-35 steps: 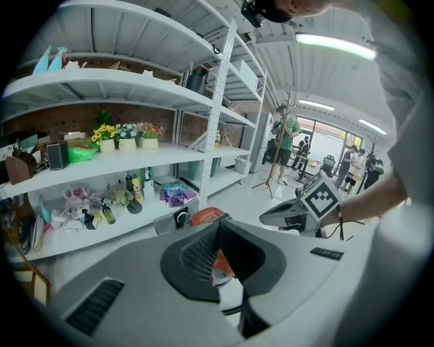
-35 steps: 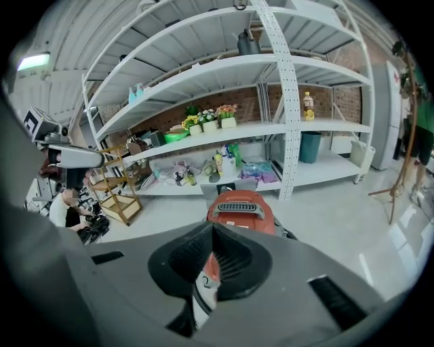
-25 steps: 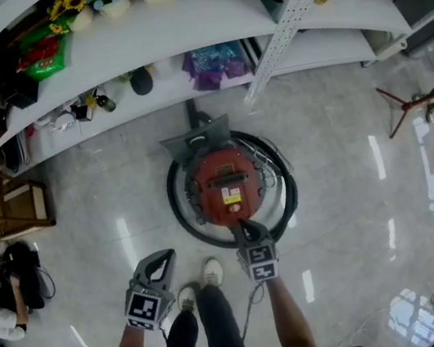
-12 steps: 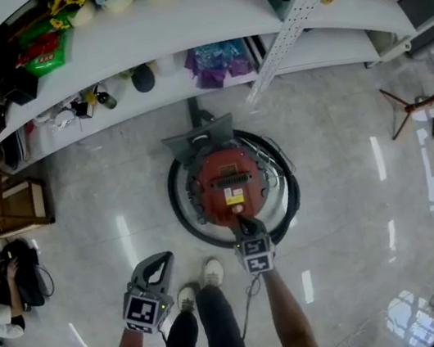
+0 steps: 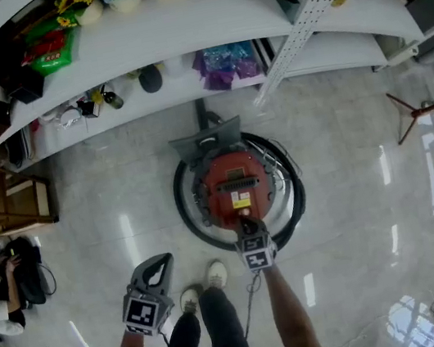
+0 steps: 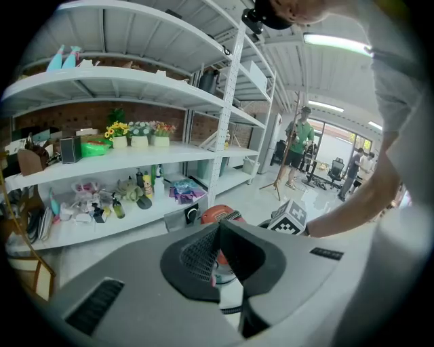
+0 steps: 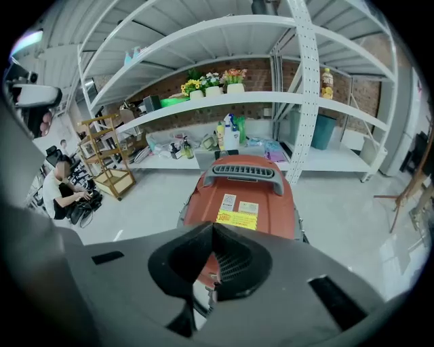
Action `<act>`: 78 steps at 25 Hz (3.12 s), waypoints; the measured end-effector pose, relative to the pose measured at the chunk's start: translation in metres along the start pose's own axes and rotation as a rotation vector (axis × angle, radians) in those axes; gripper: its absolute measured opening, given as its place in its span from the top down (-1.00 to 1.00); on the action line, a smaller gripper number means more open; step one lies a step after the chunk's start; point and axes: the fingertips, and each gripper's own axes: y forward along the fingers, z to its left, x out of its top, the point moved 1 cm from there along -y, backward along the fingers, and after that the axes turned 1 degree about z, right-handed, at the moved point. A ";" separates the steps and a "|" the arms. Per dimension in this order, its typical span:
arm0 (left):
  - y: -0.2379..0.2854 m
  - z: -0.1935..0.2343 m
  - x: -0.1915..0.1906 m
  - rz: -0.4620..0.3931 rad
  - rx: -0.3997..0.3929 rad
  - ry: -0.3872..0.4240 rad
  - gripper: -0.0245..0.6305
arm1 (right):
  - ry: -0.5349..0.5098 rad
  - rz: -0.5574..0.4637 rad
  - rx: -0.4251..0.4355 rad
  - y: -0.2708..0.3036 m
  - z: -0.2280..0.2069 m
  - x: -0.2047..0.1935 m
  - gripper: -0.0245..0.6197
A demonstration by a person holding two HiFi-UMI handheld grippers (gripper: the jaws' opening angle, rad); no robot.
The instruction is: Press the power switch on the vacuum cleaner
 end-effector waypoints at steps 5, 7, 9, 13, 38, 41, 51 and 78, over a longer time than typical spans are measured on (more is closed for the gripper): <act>-0.001 -0.003 -0.003 0.009 -0.005 0.001 0.91 | 0.001 0.029 -0.006 0.009 -0.001 -0.004 0.90; 0.000 -0.003 -0.005 0.014 -0.006 0.001 0.91 | -0.005 0.038 -0.004 0.013 -0.001 -0.006 0.90; 0.000 -0.003 -0.006 0.018 -0.005 0.002 0.91 | -0.025 0.043 -0.010 0.016 -0.003 -0.006 0.90; 0.000 0.002 -0.003 0.009 -0.001 -0.005 0.91 | -0.026 0.043 -0.016 0.017 -0.005 -0.005 0.90; 0.007 -0.001 -0.012 0.027 0.001 -0.020 0.91 | -0.046 0.093 -0.006 0.028 -0.001 -0.011 0.88; 0.007 -0.002 -0.011 0.025 0.006 -0.026 0.91 | -0.043 0.099 -0.025 0.030 -0.003 -0.010 0.89; 0.001 -0.005 -0.007 0.019 0.006 -0.006 0.91 | 0.037 0.110 -0.027 0.030 -0.005 -0.013 0.89; -0.076 -0.041 0.082 -0.074 -0.017 0.068 0.91 | 0.090 -0.165 -0.083 -0.122 0.000 0.084 0.89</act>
